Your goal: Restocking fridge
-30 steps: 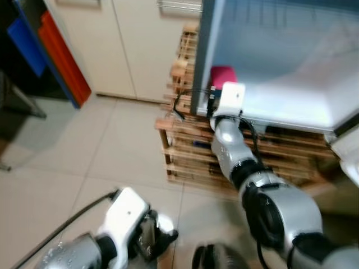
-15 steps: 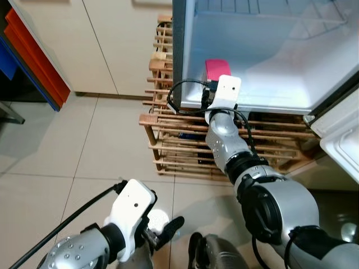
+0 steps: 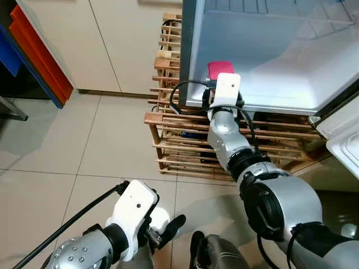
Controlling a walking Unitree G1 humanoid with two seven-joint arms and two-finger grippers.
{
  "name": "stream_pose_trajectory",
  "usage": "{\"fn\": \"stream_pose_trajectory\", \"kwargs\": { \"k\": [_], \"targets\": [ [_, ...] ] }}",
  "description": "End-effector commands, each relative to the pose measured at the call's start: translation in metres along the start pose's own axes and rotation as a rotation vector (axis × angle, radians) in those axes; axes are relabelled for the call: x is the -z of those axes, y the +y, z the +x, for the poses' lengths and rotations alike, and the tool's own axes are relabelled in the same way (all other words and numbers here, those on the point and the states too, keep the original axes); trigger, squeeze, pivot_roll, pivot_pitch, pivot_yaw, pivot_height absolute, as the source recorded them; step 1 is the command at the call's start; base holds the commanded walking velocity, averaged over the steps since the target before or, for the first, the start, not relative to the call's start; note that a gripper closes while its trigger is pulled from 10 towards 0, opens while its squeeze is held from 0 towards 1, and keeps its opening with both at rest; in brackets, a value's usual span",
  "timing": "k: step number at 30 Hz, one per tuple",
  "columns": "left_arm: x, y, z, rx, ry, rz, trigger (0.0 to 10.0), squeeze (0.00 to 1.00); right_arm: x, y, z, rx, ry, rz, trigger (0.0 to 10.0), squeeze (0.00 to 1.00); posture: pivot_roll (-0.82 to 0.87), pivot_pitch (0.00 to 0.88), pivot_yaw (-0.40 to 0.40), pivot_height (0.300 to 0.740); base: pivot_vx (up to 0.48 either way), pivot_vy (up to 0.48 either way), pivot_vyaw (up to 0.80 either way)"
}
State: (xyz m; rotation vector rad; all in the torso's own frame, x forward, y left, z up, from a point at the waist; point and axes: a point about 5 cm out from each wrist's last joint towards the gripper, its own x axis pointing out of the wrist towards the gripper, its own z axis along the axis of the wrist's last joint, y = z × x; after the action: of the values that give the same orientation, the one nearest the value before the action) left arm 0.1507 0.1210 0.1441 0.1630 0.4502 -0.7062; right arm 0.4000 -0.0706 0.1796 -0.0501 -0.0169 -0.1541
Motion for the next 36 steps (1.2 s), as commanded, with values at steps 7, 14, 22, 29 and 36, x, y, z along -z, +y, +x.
{"fn": "stream_pose_trajectory", "kwargs": {
  "k": [7, 14, 22, 29, 36],
  "targets": [
    [0.001, -0.003, 0.002, -0.002, 0.003, 0.015, 10.0, 0.00, -0.020, 0.003, 0.003, 0.029, -0.089, -0.056, 10.0, 1.00, 0.33, 0.293, -0.034, 0.740, 0.000, 0.000, 0.00],
    [0.000, -0.001, 0.008, -0.001, -0.004, 0.027, 10.0, 0.00, -0.026, 0.010, 0.002, -0.008, -0.105, 0.027, 10.0, 0.00, 0.30, 0.284, -0.040, 0.740, 0.000, 0.000, 0.00],
    [0.000, 0.001, 0.013, 0.002, -0.012, 0.041, 10.0, 0.00, -0.016, 0.017, -0.003, -0.081, -0.073, 0.058, 10.0, 0.00, 0.29, 0.263, -0.049, 0.740, 0.000, 0.000, 0.00],
    [0.001, 0.002, 0.014, 0.003, -0.014, 0.045, 10.0, 0.00, 0.008, 0.015, -0.009, -0.087, -0.004, 0.056, 10.0, 0.00, 0.29, 0.253, -0.045, 0.740, 0.000, 0.000, 0.00],
    [-0.001, 0.005, 0.017, 0.005, -0.024, 0.055, 10.0, 0.00, 0.017, 0.021, -0.021, -0.097, -0.068, 0.089, 10.0, 0.00, 0.26, 0.252, -0.045, 0.740, 0.000, 0.000, 0.00]
  ]
}}
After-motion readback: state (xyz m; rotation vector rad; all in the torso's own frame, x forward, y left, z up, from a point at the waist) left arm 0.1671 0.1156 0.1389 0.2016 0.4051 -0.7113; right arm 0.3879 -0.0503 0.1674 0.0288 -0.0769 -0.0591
